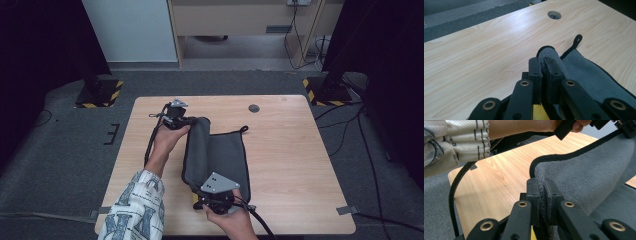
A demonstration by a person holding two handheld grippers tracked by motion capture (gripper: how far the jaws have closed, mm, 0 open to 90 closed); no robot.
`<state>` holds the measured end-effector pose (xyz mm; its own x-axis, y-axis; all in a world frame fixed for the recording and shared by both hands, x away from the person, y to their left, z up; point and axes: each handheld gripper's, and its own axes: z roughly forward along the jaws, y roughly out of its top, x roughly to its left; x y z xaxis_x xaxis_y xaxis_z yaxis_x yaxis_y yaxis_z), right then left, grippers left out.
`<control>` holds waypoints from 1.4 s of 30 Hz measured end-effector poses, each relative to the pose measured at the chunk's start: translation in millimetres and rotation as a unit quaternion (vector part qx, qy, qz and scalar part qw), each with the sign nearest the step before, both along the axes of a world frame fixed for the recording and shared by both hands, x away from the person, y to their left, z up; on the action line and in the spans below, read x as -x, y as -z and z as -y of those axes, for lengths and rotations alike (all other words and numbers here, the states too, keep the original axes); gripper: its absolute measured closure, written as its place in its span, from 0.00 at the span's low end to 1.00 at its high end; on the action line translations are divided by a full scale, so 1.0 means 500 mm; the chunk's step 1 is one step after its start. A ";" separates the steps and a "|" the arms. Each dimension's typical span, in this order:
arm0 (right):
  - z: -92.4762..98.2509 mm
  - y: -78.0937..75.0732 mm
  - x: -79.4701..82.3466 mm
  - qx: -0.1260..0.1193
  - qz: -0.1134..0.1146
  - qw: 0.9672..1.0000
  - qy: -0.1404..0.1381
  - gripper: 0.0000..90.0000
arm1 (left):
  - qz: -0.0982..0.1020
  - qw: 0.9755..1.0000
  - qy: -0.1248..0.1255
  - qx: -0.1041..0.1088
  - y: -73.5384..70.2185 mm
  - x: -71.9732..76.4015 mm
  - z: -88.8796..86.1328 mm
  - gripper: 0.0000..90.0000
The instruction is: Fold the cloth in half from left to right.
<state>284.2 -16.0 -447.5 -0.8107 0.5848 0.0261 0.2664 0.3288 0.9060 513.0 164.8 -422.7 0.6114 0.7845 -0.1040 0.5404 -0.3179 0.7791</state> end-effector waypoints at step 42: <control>0.127 0.039 0.002 0.034 -0.015 0.995 0.095 0.93 | 0.003 0.999 0.020 -0.034 0.032 -0.010 0.125 0.94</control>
<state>283.4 -79.7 -467.0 -0.6850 0.7285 0.0035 0.3553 0.3298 0.8746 518.2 102.5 -438.7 0.6435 0.7640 -0.0481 0.5220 -0.3919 0.7576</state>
